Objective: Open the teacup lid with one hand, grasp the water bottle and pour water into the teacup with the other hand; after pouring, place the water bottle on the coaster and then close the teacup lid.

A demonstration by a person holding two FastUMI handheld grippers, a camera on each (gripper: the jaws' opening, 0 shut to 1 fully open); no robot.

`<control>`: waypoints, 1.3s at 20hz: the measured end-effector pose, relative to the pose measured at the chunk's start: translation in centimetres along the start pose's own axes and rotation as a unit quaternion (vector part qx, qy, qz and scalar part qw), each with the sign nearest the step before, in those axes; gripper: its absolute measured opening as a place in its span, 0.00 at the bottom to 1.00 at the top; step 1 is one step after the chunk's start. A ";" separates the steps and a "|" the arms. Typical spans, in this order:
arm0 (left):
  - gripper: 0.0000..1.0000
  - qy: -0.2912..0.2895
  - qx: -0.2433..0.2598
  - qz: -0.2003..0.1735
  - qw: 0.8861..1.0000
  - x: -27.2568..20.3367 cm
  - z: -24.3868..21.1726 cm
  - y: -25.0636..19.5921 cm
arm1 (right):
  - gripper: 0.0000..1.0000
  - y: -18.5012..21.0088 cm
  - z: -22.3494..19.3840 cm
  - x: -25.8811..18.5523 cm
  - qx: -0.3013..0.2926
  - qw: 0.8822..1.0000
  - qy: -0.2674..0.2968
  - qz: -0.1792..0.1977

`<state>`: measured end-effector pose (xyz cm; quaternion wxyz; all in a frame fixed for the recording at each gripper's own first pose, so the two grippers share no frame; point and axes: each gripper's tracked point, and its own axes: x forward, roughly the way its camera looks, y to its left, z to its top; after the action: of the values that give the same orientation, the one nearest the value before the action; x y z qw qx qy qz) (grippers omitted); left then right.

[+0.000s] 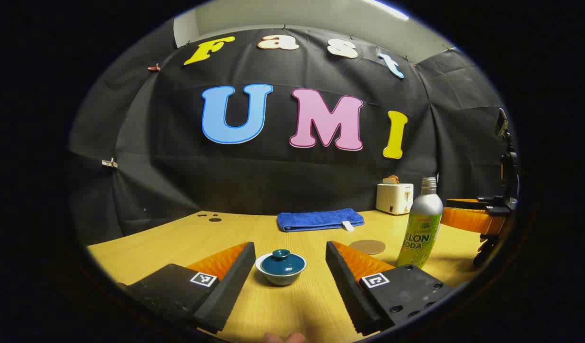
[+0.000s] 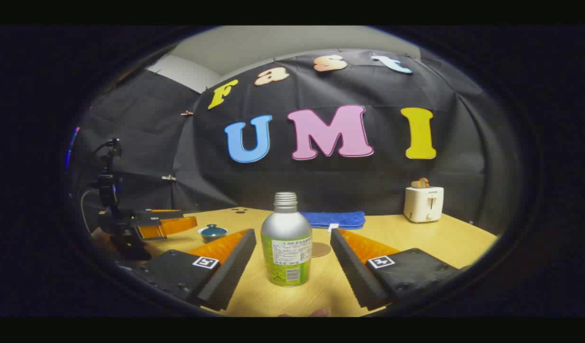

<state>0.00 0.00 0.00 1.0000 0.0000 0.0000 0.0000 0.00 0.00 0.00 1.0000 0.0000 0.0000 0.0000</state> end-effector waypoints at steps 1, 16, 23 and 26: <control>0.95 0.001 0.002 0.001 1.000 0.0 -0.1 0.0 | 0.98 0.1 0.0 0.0 0.000 1.000 -0.001 0.001; 0.95 0.011 -0.001 -0.007 1.000 0.0 -0.2 -0.2 | 0.98 0.8 -0.3 -0.1 0.005 1.000 0.005 0.011; 0.94 0.034 0.008 0.001 0.999 3.7 -0.6 0.9 | 0.98 0.7 -0.2 -0.2 0.006 1.000 0.006 0.013; 0.94 0.061 0.000 -0.002 0.998 5.4 -1.9 1.5 | 0.98 0.7 -0.1 -0.2 0.004 1.000 0.004 0.012</control>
<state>5.39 1.46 -1.89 0.9982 0.0005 0.0606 -0.0017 -0.19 0.67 -0.08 0.9999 0.0043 0.0036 0.0122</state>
